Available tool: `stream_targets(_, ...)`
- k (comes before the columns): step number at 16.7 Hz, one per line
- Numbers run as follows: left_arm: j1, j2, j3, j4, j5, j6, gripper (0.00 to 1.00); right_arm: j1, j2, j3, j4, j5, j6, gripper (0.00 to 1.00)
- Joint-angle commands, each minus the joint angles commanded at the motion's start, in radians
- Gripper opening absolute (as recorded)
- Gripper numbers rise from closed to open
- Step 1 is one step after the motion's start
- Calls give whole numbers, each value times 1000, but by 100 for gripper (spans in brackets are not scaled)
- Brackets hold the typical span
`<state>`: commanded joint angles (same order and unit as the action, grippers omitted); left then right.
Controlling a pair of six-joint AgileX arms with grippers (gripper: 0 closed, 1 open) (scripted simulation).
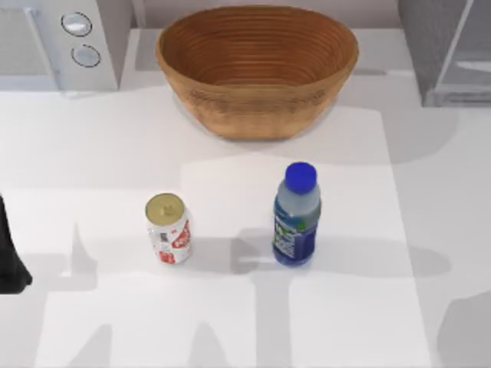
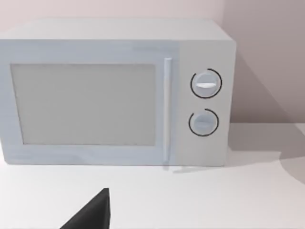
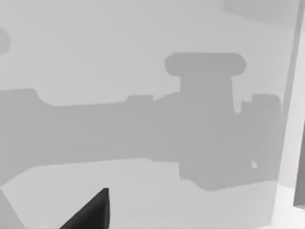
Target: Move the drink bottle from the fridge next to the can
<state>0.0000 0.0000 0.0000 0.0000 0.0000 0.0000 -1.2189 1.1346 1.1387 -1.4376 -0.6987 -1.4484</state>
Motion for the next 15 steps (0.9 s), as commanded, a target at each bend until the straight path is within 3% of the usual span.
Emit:
stream_targets(4,0,0,0,0,0,0,100,-347,390,107,-19,-136,-356,100)
stream_targets(7,0,0,0,0,0,0,100,-506,577,162,-34,-204,-518,100)
stream_targets(10,0,0,0,0,0,0,100,-582,673,192,-46,-240,-592,100)
stream_targets(15,0,0,0,0,0,0,100,-592,687,197,-49,-246,-602,100)
